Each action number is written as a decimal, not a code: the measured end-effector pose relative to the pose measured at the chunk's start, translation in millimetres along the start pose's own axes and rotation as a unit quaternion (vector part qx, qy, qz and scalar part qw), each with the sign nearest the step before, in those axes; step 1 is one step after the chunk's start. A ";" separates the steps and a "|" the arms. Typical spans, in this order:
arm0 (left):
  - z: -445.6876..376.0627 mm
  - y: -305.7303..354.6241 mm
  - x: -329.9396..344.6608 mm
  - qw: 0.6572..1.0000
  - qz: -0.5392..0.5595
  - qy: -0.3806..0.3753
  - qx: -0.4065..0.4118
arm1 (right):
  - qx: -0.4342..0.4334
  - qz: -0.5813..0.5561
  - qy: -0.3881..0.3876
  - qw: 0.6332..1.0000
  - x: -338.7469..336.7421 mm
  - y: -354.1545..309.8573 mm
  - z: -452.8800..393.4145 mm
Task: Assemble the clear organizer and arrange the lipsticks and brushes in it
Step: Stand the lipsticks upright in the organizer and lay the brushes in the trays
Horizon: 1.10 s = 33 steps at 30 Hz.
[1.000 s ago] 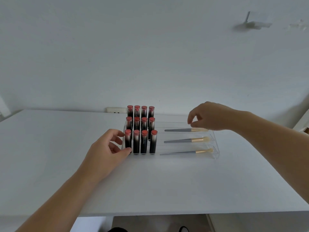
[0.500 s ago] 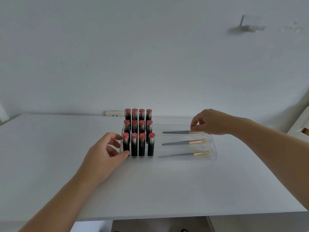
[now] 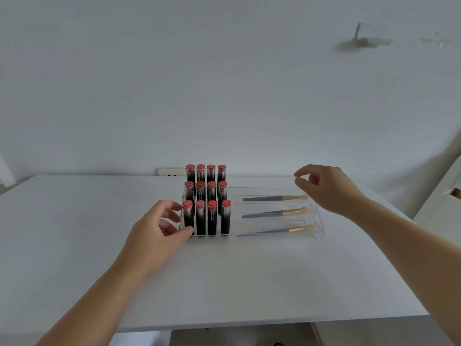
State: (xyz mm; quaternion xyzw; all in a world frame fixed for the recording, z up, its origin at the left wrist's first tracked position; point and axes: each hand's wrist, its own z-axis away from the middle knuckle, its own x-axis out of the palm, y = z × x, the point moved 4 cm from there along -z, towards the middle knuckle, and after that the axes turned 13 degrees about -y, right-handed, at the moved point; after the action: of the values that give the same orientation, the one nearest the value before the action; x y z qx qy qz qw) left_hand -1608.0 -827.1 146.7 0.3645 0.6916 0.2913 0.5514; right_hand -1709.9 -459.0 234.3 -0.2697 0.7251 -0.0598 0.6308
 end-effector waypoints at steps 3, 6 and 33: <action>-0.6 -1.9 -1.1 1.000 0.016 0.004 -0.004 | 0.046 -0.087 0.097 0.990 11.8 16.3 23.2; -1.3 -4.3 -4.4 1.000 0.021 0.002 -0.009 | 0.098 -0.189 0.117 0.970 31.7 28.9 48.0; -16.3 -7.8 -0.3 0.996 -0.056 -0.062 -0.032 | 0.096 -0.245 0.027 0.964 53.4 31.1 72.4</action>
State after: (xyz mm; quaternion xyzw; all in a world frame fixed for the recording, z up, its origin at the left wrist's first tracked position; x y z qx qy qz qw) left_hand -1625.3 -831.8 144.2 0.3245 0.6658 0.2589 0.6200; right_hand -1654.3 -439.2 159.7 -0.3755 0.6449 -0.2890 0.5997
